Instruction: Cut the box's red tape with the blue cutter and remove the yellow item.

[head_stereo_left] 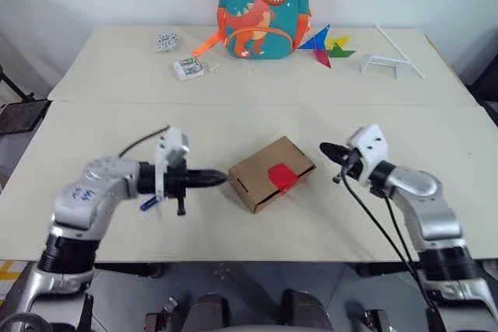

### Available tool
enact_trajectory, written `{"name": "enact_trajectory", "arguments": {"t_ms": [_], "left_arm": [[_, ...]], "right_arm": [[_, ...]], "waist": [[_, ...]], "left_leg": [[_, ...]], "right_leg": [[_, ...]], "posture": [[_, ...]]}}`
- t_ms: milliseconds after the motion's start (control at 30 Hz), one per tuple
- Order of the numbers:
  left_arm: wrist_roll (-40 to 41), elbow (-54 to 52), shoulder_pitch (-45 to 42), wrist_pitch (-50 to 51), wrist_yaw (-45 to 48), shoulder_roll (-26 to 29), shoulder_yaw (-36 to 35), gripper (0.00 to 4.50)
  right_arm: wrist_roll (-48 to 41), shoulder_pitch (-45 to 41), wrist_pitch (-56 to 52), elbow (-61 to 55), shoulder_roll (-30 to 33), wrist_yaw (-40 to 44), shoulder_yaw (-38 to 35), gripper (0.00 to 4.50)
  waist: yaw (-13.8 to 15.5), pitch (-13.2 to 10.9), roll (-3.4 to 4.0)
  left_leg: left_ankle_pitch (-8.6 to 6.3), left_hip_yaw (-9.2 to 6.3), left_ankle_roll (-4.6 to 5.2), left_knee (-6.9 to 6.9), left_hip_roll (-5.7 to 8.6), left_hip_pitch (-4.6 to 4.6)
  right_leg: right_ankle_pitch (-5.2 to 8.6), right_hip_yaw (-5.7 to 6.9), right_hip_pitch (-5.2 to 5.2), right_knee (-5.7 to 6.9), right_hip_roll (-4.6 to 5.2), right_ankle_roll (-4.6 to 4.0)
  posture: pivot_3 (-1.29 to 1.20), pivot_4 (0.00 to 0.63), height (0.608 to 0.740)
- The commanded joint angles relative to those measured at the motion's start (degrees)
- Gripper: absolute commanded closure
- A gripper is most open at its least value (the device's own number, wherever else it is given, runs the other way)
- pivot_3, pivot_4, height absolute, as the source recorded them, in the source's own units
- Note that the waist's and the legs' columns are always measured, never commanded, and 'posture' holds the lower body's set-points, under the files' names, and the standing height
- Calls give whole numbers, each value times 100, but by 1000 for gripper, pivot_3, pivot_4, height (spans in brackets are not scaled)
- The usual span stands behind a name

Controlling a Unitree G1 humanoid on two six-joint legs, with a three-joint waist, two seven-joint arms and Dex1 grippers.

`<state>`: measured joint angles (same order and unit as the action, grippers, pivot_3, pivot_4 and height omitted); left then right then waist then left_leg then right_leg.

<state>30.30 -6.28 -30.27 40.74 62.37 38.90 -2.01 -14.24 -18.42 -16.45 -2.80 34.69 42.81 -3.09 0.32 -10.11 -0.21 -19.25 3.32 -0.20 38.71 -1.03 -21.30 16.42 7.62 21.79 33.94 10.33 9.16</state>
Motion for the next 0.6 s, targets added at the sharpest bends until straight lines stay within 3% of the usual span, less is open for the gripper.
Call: {"name": "enact_trajectory", "arguments": {"t_ms": [33, 133, 300, 467, 600], "left_arm": [[-85, 836, -719, -166, -222, -227, -60, 4461], [-625, 1740, -1240, -693, -517, -575, 248, 4461], [-1401, 2705, -1558, -1265, -627, -1002, 903, 4461], [-1621, 2645, -1399, -1133, -325, -1043, 1317, 4461], [-1401, 2021, -1064, -772, -36, -913, 1314, 4461]], "right_arm": [[-726, 632, -1020, -1288, 441, 532, -35, 4500], [-1103, 1056, -1631, -1981, 599, 605, 49, 4500], [-1079, 1060, -2124, -2373, 293, 82, 312, 4500], [-737, 711, -2209, -2156, -77, -493, 540, 4500], [-604, 375, -2214, -1883, -290, -690, 629, 4500]], "waist": [[18, 0, 0], [58, -1, -1], [45, -3, -5], [56, -5, -9], [57, -5, -9]], "left_leg": [[0, -1, 0, 0, -1, 0], [-1, 1, 1, 4, 1, 1], [-2, 13, 3, 4, 2, 5], [-1, 14, 3, 10, 1, -9], [-1, 13, 3, 12, 1, -11]], "right_leg": [[0, 1, 0, 1, -1, 0], [0, 1, -5, 0, -2, 0], [0, -2, -6, -7, -2, 0], [0, -3, 9, -3, -1, 0], [0, -4, 12, -1, -1, 0]], "posture": [[0, 150, 740], [0, 150, 740], [0, 150, 740], [0, 150, 740], [0, 150, 740]]}}
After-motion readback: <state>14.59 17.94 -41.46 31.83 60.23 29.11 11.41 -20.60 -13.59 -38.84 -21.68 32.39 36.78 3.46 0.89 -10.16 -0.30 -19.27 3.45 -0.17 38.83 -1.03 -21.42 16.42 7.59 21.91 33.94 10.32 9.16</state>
